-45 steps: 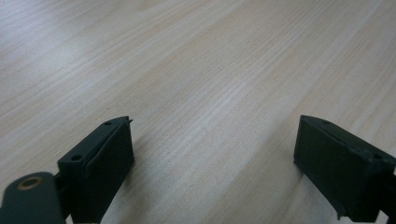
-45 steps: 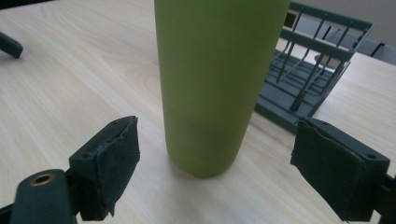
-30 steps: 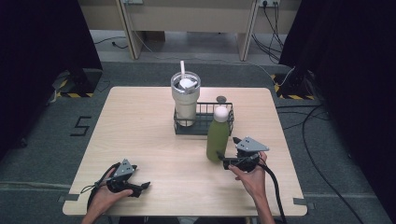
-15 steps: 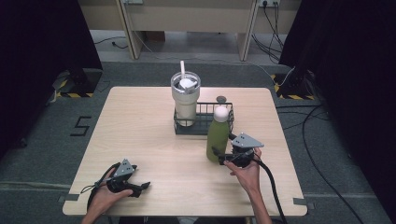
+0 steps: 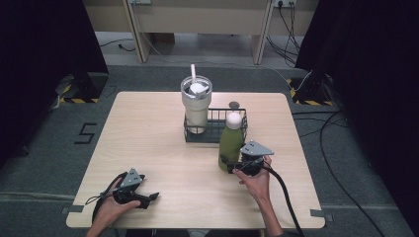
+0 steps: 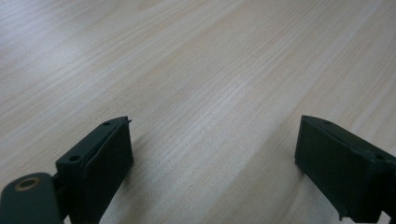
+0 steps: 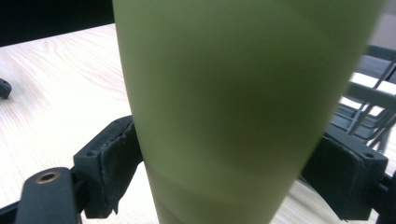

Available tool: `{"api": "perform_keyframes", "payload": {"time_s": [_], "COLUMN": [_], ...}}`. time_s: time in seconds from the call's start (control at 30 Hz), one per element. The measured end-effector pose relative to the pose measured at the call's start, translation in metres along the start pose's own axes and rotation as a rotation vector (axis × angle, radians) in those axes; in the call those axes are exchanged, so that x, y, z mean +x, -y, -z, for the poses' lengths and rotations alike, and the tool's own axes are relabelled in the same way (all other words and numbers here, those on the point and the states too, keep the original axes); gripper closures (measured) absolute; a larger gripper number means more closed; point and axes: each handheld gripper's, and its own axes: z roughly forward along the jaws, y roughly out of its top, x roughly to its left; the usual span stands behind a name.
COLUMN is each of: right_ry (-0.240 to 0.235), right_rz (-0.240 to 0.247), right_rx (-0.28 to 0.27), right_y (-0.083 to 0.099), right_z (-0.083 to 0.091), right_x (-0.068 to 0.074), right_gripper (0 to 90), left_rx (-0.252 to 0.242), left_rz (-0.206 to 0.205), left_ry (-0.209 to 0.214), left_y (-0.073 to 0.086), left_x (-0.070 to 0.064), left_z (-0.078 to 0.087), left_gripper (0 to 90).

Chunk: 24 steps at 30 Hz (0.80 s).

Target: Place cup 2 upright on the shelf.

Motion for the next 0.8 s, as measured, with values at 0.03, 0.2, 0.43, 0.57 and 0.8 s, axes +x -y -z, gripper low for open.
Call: {"api": "perform_keyframes", "payload": {"time_s": [0.03, 0.2, 0.43, 0.57, 0.8], "right_ry": [0.000, -0.002, -0.013, -0.028, -0.045], "right_rz": [-0.001, -0.007, -0.028, -0.051, -0.064], "right_rx": [-0.001, -0.015, -0.046, -0.069, -0.097], "right_y": [0.001, 0.006, 0.013, 0.017, 0.021], "right_z": [-0.001, -0.008, -0.014, -0.017, -0.019], "right_x": [0.000, -0.001, -0.003, -0.004, -0.006], "right_gripper": [16.0, 17.1, 18.2, 18.2, 18.8], "left_rx": [0.000, 0.000, 0.000, 0.000, 0.000], "left_rz": [0.000, 0.000, -0.001, -0.001, -0.001], "left_ry": [0.000, -0.001, -0.001, -0.001, -0.001], "left_y": [0.000, 0.000, 0.000, 0.000, 0.000], "left_x": [0.000, 0.000, 0.000, 0.000, 0.000], "left_z": [0.000, 0.000, 0.000, 0.000, 0.000], "left_gripper": [10.4, 10.5, 10.4, 10.4, 10.4]}}
